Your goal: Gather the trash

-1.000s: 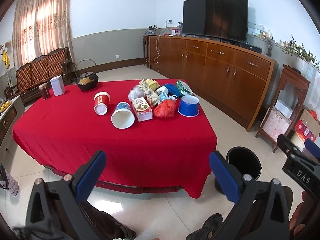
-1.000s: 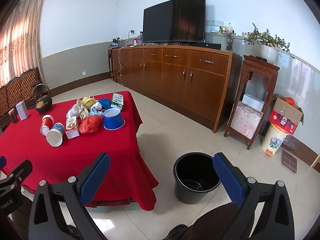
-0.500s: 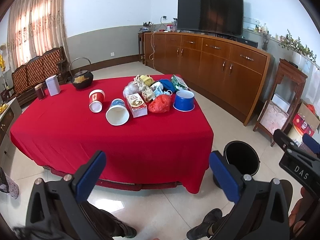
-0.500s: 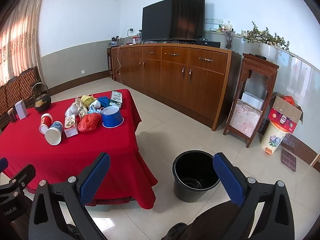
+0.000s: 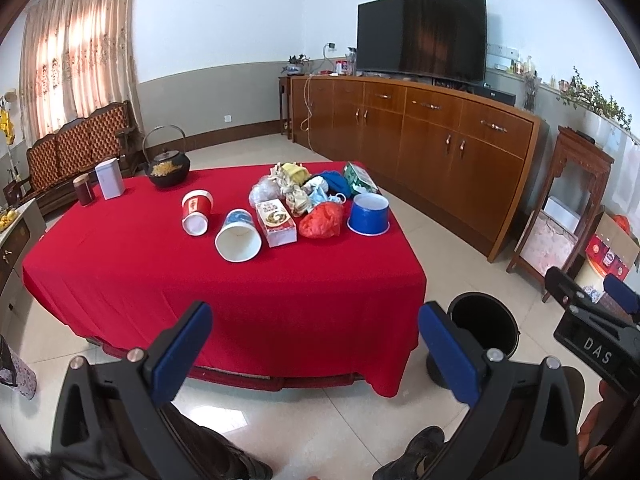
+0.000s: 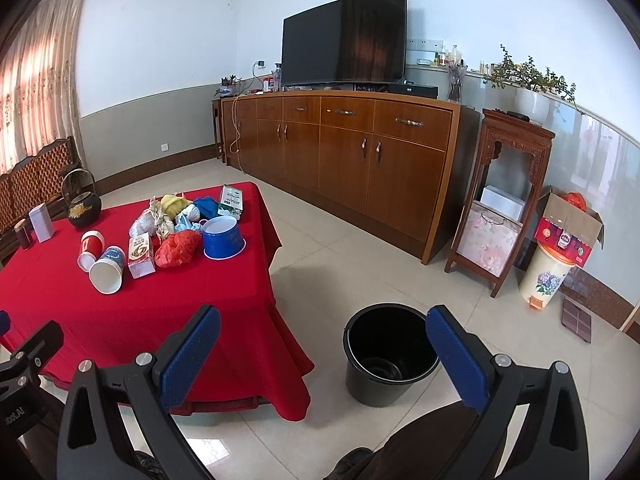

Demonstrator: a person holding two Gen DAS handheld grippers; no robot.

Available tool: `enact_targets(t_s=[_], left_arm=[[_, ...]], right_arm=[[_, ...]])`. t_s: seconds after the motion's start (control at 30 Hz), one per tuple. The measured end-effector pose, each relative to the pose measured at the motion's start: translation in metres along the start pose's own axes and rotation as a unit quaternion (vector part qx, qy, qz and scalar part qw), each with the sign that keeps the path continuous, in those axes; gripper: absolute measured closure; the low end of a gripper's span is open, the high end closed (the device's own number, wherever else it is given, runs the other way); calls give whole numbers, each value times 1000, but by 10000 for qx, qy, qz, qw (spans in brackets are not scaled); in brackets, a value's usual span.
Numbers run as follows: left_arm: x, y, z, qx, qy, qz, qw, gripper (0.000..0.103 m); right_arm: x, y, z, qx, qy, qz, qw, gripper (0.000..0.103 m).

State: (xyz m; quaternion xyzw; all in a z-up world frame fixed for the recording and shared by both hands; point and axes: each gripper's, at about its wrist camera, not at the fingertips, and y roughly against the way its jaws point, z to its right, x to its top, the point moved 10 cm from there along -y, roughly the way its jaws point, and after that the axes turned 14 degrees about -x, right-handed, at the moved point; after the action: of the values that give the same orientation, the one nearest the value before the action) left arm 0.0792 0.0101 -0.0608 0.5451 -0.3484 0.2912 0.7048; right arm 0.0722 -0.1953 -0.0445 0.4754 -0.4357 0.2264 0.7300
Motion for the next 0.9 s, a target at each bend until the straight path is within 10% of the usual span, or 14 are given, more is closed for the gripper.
enact_targets(t_s=[0.9], left_arm=[[-3, -6, 14, -209, -206, -96, 9995, 0]], right_arm=[[-1, -2, 8, -74, -71, -43, 9999, 0]])
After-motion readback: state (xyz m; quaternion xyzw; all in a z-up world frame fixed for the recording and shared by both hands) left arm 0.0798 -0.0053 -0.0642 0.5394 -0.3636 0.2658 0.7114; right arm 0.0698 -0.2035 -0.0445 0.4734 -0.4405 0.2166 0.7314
